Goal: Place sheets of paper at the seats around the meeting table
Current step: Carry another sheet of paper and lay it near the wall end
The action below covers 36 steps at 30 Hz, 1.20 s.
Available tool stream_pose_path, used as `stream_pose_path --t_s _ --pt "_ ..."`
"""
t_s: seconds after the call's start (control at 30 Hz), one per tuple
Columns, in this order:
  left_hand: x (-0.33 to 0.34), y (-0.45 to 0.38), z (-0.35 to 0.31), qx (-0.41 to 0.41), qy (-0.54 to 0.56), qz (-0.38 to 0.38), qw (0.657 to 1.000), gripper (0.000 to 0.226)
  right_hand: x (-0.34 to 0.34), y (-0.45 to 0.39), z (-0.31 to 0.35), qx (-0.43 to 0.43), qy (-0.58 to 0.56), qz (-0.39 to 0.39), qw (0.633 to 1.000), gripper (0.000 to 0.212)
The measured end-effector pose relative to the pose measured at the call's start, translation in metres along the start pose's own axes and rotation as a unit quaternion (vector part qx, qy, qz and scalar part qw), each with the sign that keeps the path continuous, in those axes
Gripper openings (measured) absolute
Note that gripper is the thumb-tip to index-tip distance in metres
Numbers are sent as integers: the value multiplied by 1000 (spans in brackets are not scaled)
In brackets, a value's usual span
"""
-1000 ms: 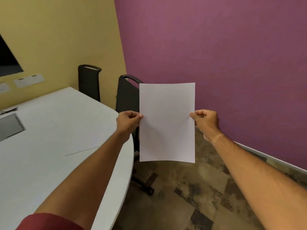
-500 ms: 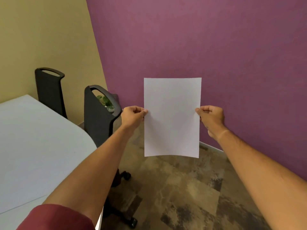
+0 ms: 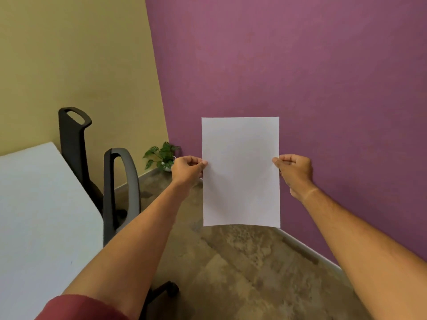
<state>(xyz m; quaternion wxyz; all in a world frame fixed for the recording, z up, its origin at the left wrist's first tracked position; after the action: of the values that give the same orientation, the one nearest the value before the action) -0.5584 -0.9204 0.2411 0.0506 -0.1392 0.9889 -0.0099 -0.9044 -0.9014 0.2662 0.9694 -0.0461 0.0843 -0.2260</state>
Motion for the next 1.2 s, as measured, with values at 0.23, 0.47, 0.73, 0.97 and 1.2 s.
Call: stream_pose_path --t_s 0.23,0.47,0.73,0.97,1.2 --pt "0 -102 7 -33 13 -107 994 10 106 -145 3 -13 3 135 991 29" --pt "-47 -191 7 -39 8 -208 977 10 246 -231 9 -37 1 230 972 23" --pt "-128 -319 33 -28 11 -287 957 14 438 -306 14 -55 2 301 952 17" --pt "-235 -367 30 -37 -9 -378 925 14 613 -306 49 -63 -22 393 917 9" --pt "-341 -348 43 -49 18 -498 866 14 776 -244 78 -87 -43 514 852 11"
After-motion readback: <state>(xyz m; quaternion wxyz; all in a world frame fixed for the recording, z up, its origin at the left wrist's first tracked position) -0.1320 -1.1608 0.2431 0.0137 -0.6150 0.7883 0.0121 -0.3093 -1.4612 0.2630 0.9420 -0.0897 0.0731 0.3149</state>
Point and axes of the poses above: each hand's wrist, its own y-axis away from the middle knuckle, its own x-axis out of the palm, z = x × y, the point moved 10 cm from there along -y, towards the middle knuckle, and after that the axes turned 1 degree about x, right-handed, at the moved point
